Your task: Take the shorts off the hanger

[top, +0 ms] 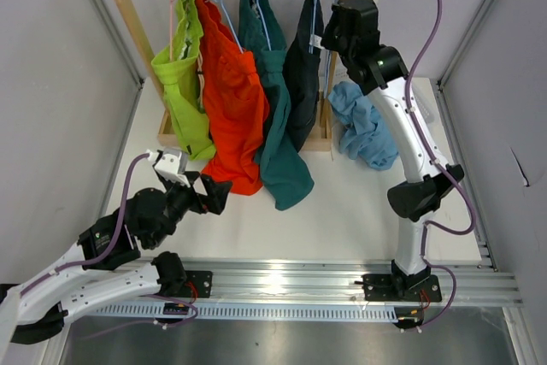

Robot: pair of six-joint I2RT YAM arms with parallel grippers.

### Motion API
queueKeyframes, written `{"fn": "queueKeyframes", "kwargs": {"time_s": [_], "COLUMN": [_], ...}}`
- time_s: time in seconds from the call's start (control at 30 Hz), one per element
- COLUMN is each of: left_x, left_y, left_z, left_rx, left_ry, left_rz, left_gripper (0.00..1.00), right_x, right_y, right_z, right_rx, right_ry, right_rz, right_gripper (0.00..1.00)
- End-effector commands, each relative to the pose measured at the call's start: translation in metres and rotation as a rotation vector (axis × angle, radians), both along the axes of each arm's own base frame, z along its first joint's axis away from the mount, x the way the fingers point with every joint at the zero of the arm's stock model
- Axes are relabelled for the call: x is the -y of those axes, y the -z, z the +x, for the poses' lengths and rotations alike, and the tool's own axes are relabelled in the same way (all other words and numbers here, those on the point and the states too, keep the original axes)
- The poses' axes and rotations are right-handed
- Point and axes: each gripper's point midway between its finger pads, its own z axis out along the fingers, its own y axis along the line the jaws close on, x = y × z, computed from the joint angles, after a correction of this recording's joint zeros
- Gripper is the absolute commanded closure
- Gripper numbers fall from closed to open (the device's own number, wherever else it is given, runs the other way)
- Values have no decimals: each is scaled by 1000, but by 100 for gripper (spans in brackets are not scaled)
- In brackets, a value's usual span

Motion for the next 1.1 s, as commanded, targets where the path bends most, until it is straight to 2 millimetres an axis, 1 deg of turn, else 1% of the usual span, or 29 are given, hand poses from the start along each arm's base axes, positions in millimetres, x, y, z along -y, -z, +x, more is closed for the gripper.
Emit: {"fn": "queueKeyframes", "kwargs": {"time_s": [0.0, 0.07, 0.1, 0.13, 0.2, 0.23, 0.27, 0.3, 0.33, 0.37, 0.4, 0.47, 0.5, 0.53, 0.57, 0.6, 0.63, 0.67, 0.7, 0.73, 0.77, 0.8, 0.83, 0.87, 0.9, 0.93, 0.97, 1.03, 1.07], "left_x": [0, -8, -13, -15, -14, -13, -14, -13, -8, -4, -2, 15, 11, 28, 31, 35, 47, 63, 82, 93, 103, 122, 133, 152, 160, 163, 165, 191, 189], "left_y": [0, -1, -2, -4, -16, -23, -54, -67, -88, -99, -129, -160, -196, -203, -223, -238, -249, -254, -259, -261, -273, -271, -269, -262, -257, -270, -280, -273, -289], "left_z": [2, 5, 8, 10, 13, 14, 14, 16, 20, 22, 24, 34, 34, 47, 51, 56, 62, 66, 79, 86, 90, 105, 113, 131, 141, 146, 150, 174, 178], "left_rx": [-8, -16, -10, -11, 7, 15, 51, 77, 102, 124, 194, 243, 311, 328, 367, 414, 452, 475, 497, 508, 539, 535, 531, 516, 504, 517, 522, 513, 534], "left_ry": [-16, -60, -94, -114, -120, -117, -115, -110, -111, -101, -82, -62, -72, -87, -95, -99, -93, -57, -50, -47, -37, -26, -12, -2, -4, -10, -11, 1, -14], "left_rz": [19, 36, 49, 53, 62, 62, 11, 18, 15, 21, 18, 39, 24, 42, 33, 62, 61, 77, 117, 126, 99, 116, 125, 147, 157, 134, 122, 143, 119], "left_gripper": [1, 1, 0, 1, 1, 1, 1, 1, 1, 1, 1, 0, 1, 1, 1, 1, 1, 1, 1, 1, 1, 1, 1, 1, 1, 1, 1, 1, 1], "right_x": [8, 12, 15, 20, 32, 37, 45, 55, 59, 63, 72, 79, 90, 95, 98, 98, 107, 110, 109, 117, 119, 123, 120, 126, 125, 124, 127, 126, 128], "right_y": [7, 1, -3, -3, -19, -15, -18, -36, -42, -32, -52, -48, -60, -62, -63, -48, -58, -56, -36, -43, -38, -26, -12, -11, -4, 13, 13, 32, 33], "right_z": [-16, -23, -26, -28, -42, -45, -50, -65, -70, -74, -91, -104, -122, -130, -139, -143, -165, -174, -177, -199, -206, -220, -218, -234, -239, -242, -253, -260, -267], "right_rx": [-59, -52, -46, -46, -16, -25, -17, 19, 39, 22, 70, 64, 93, 98, 104, 75, 109, 110, 73, 106, 101, 87, 53, 60, 48, 16, 27, -17, -12], "right_ry": [-18, -20, -16, 1, 19, 29, 54, 62, 65, 71, 71, 77, 89, 91, 89, 82, 77, 69, 62, 51, 44, 36, 32, 18, 7, -2, -13, -28, -33], "right_rz": [-18, -18, -19, -33, -34, -53, -57, -41, -36, -49, -24, -27, -9, -1, 17, 11, 42, 54, 59, 91, 97, 112, 103, 118, 130, 121, 137, 144, 154], "right_gripper": [97, 62, 35, 27, 5, 3, 1, 0, 1, 1, 1, 1, 1, 1, 1, 1, 1, 1, 1, 0, 1, 1, 1, 1, 1, 1, 1, 1, 1]}}
